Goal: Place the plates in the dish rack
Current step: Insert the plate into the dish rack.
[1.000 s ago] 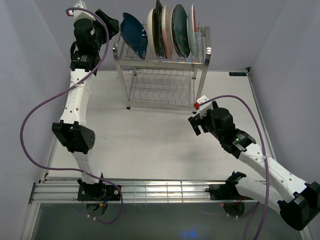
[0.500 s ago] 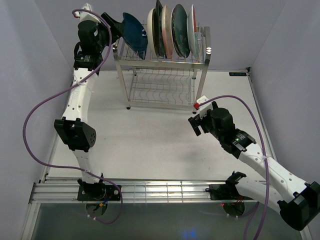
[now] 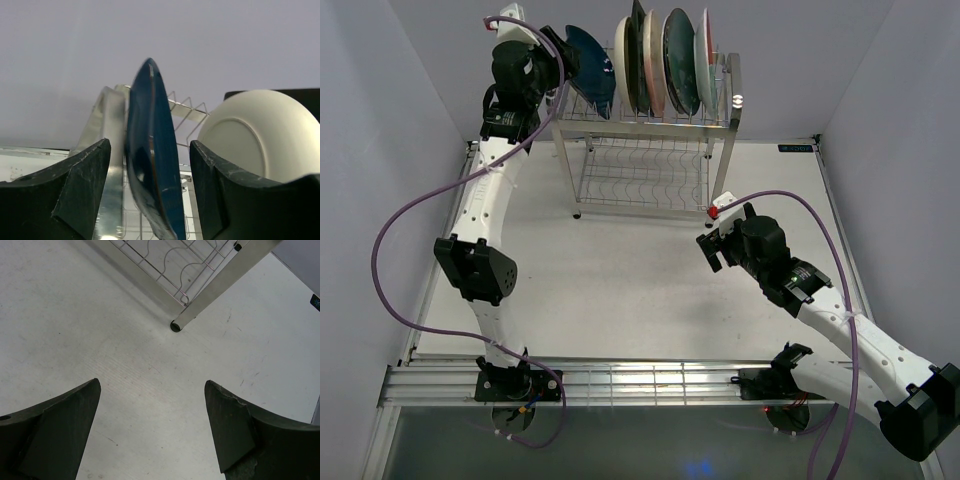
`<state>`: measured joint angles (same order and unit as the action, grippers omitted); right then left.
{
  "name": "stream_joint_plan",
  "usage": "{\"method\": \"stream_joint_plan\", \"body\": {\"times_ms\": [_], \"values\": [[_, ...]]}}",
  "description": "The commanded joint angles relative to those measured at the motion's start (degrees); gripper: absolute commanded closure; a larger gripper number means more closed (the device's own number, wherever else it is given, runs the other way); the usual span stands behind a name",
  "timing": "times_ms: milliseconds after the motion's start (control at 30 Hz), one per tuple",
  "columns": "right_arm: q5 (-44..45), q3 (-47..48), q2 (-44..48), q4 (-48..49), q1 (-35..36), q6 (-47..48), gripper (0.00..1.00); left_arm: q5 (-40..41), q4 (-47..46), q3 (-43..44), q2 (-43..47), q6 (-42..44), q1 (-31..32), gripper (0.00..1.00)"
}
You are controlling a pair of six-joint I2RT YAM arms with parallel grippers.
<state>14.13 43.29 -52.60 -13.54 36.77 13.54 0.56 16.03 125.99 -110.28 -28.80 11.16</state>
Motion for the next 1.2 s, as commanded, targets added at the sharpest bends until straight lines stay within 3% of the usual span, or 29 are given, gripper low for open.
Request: {"method": "stream_joint_plan", "body": {"times_ms": [0, 300, 500, 800, 1167], "values": [[-0.42, 2.06, 0.57, 1.15, 0.23, -0.01, 0.1, 2.52, -1.09, 1.8, 4.11, 3.92, 2.46, 0.26], [-0.33, 2.06, 0.48, 1.15, 0.23, -0.09, 0.1, 4.72, -1.0, 2.68, 3.14, 6.03, 4.22, 0.32], [-0.24, 2.06, 0.39, 1.23, 0.23, -0.01, 0.1, 5.07, -0.83, 3.03, 2.7, 6.47, 5.19, 0.5], [-0.07, 2.06, 0.3, 1.15, 0.23, -0.01, 0.1, 6.3, -0.83, 3.56, 2.35, 8.05, 8.35, 0.53], [0.02, 2.06, 0.39, 1.15, 0.23, -0.09, 0.1, 9.37, 0.23, 3.64, 3.05, 8.41, 11.6, 0.51]]}}
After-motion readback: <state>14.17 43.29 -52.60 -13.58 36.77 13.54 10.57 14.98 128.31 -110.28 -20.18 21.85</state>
